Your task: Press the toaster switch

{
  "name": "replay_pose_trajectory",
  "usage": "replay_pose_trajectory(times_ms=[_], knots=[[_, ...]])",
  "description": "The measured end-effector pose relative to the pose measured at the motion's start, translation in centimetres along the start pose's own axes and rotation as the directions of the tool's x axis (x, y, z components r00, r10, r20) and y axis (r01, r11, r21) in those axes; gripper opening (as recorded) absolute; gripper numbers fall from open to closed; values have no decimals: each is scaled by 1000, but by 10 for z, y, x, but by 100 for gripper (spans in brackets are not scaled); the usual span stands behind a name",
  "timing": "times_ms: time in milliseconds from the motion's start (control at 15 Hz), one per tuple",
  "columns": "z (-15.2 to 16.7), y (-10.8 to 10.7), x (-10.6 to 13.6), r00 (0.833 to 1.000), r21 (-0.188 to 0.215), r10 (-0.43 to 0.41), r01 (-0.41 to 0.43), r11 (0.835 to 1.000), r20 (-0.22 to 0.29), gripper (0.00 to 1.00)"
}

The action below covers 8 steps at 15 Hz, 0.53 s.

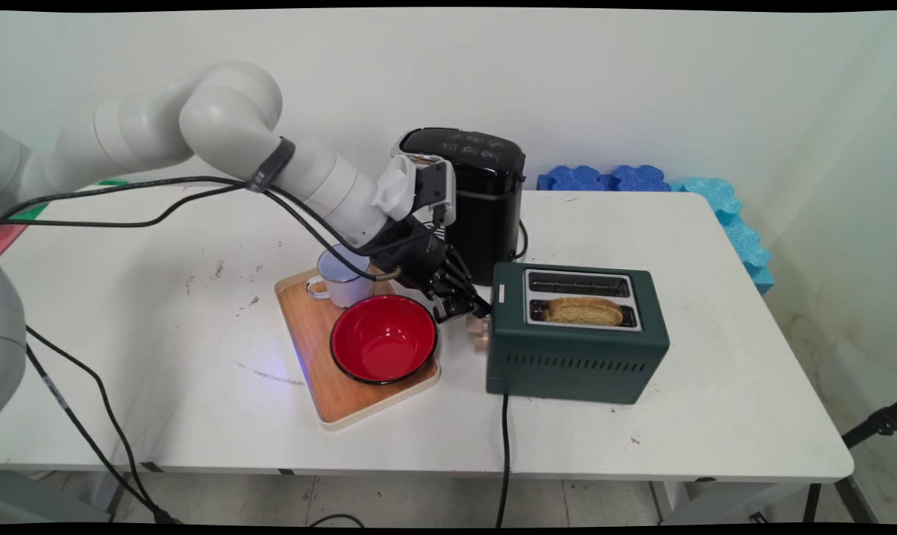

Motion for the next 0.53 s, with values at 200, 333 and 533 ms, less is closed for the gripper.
replay_pose_trajectory(times_ms=[200,333,533], knots=[[3,0,-3,1000,3,-6,6,1000,0,0],[4,0,-4,1000,4,-9,9,1000,0,0],[5,0,-8,1000,7,-15,15,1000,2,0]])
